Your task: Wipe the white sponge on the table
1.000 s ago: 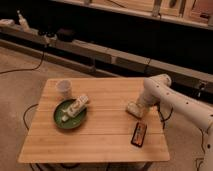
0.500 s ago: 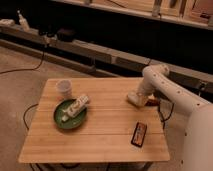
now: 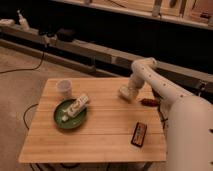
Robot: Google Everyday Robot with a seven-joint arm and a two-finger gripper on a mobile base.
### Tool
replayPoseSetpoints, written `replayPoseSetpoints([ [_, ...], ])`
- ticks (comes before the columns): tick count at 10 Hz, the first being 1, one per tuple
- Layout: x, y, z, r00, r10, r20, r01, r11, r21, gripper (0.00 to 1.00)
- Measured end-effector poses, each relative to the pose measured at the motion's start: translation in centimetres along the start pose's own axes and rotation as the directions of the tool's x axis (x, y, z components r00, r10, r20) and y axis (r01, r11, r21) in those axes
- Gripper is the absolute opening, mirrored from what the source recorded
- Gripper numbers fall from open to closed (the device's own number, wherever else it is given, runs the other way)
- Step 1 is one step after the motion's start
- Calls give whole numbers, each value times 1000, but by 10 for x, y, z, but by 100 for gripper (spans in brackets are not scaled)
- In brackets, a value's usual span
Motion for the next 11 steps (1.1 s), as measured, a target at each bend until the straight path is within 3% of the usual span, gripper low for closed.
replayPoseSetpoints([
  [2,-32,3,3,997,-71,7,71,997,-3,48],
  [5,-69,32,5,984,-179,23,180,984,-17,48],
  [8,-79,78,3,970,-239,47,241,970,-45,48],
  [11,-64,115,4,966,-254,53,258,964,-64,48],
])
